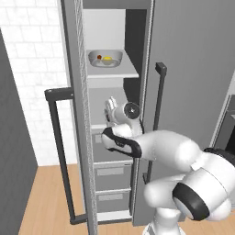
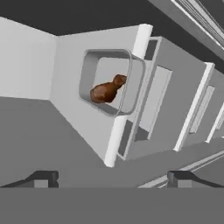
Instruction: Take the meat container that has the chicken drumstick and place it on the second highest rack of the freezer. Then take the vegetable container that has the carrot and lemon and place it on the highest rack of the freezer.
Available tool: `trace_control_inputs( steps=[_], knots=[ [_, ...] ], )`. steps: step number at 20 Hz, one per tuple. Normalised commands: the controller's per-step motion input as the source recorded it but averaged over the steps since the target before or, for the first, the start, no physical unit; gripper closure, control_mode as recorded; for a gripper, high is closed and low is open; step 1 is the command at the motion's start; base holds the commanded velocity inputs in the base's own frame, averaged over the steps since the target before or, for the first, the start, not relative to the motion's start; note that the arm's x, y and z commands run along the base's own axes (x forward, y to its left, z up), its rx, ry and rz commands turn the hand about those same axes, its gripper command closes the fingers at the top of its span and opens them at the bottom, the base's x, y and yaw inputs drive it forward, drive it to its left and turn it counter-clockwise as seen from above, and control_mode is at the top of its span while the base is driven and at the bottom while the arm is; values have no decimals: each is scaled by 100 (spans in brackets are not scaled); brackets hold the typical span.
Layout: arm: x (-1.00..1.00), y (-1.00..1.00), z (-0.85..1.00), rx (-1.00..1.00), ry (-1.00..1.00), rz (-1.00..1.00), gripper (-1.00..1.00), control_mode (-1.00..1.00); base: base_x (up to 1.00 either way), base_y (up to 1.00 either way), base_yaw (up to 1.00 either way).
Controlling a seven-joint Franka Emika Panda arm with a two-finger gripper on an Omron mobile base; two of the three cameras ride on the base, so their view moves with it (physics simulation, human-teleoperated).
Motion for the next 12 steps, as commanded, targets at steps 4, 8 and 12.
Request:
trace_control_inputs(
  steps=[4,8,12],
  knots=[
    [-100,-42,60,-12,-4,50,-100,-100,0,0,0],
    [-100,-55,70,-18,-6,57,-100,-100,0,0,0],
    [-100,-35,92,-28,0,46,-100,-100,0,0,0]
  ],
)
